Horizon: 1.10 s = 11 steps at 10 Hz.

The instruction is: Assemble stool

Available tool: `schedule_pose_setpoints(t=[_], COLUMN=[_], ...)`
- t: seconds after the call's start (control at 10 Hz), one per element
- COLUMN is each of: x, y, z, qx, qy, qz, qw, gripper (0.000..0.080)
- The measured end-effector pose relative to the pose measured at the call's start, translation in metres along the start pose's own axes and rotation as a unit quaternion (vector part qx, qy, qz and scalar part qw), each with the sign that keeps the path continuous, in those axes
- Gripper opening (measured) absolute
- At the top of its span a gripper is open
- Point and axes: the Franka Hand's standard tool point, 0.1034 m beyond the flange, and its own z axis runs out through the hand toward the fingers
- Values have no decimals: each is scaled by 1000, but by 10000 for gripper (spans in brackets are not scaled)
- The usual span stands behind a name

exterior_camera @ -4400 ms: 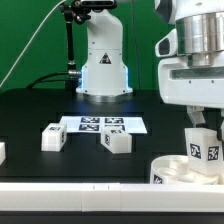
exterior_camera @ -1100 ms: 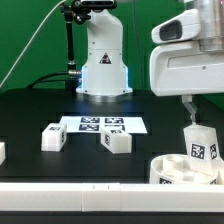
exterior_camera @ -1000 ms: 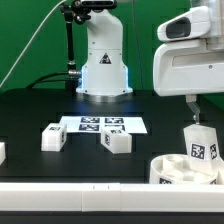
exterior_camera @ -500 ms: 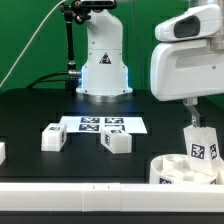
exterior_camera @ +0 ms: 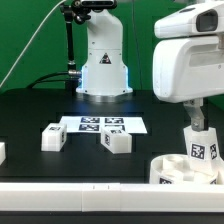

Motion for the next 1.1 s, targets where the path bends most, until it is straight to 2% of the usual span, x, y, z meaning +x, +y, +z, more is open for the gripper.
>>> schedule_pose_setpoints(t=[0.2, 0.5, 0.6, 0.8, 1.1], x=[0, -12, -19, -22, -22], y=[0, -2, -2, -1, -3], z=[1, 15, 21, 27, 28], qx=[-1, -10, -9, -8, -8], qy=[0, 10, 4, 0, -2], qz=[-2, -4, -20, -21, -21], qw=[1000, 1000, 1000, 1000, 1000], gripper=[649, 649, 649, 649, 649])
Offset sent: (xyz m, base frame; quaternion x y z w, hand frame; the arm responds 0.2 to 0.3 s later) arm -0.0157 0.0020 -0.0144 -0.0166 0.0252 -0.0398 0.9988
